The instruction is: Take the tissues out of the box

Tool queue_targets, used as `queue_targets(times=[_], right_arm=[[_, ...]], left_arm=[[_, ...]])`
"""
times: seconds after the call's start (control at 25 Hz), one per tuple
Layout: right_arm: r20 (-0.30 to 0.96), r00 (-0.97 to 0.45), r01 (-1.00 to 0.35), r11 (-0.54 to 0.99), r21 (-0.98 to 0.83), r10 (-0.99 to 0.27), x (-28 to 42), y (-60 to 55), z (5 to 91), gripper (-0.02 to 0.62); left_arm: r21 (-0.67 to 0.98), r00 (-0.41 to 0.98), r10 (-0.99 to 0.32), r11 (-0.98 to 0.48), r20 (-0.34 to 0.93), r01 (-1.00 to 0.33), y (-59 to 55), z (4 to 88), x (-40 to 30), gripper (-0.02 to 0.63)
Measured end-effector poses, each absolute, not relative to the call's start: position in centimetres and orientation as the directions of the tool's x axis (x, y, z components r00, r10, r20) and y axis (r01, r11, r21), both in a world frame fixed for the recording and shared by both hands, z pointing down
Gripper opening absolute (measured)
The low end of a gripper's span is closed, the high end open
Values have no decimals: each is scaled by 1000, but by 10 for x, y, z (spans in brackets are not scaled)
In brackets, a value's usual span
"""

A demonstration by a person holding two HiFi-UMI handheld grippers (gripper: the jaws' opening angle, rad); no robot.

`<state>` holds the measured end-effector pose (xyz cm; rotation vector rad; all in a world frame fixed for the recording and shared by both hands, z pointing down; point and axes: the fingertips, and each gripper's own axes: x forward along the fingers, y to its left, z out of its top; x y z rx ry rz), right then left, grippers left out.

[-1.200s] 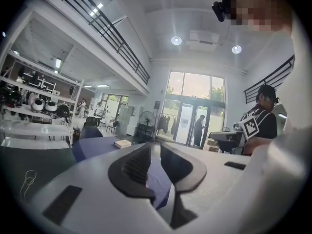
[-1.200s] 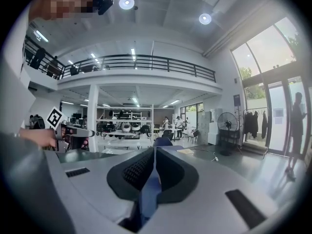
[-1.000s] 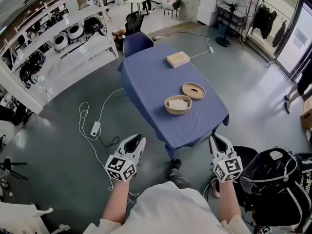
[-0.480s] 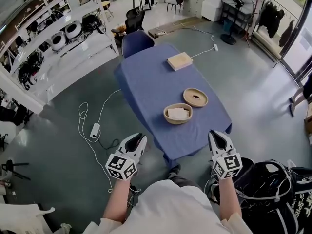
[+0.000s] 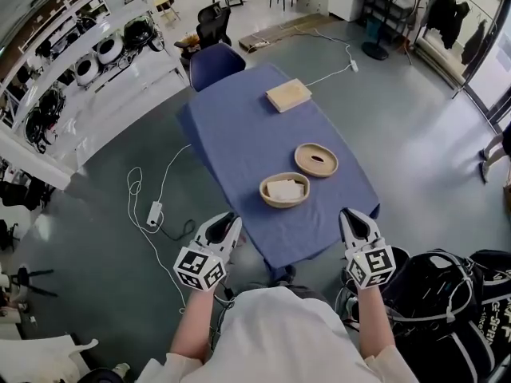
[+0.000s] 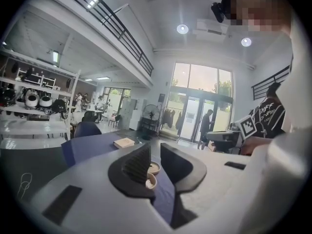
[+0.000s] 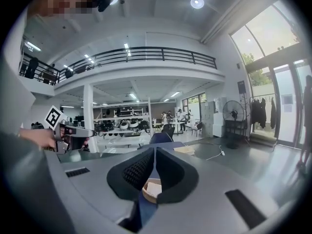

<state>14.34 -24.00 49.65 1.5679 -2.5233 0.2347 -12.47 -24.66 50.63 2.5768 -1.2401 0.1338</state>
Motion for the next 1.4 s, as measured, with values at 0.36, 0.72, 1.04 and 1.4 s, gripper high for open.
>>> queue_targets(times=[0.36, 0.72, 1.04, 1.4], right_arm=[[263, -421, -906, 415, -81, -868, 156, -296, 511, 38], [312, -318, -948, 299, -108, -896, 148, -297, 534, 38], [364, -225, -974, 196, -116, -904, 160, -321, 549, 38], [438, -152, -985, 100, -141, -886, 176, -324, 608, 38]], left_arm=[[201, 668, -700, -637, 252, -744, -318, 516, -96, 69], [152, 762, -559, -764, 328, -627, -357, 546, -87, 71], [161, 831, -383, -864, 405, -476, -412, 583, -41, 75], [160, 826, -192, -934, 530, -320, -438, 679, 22, 84]])
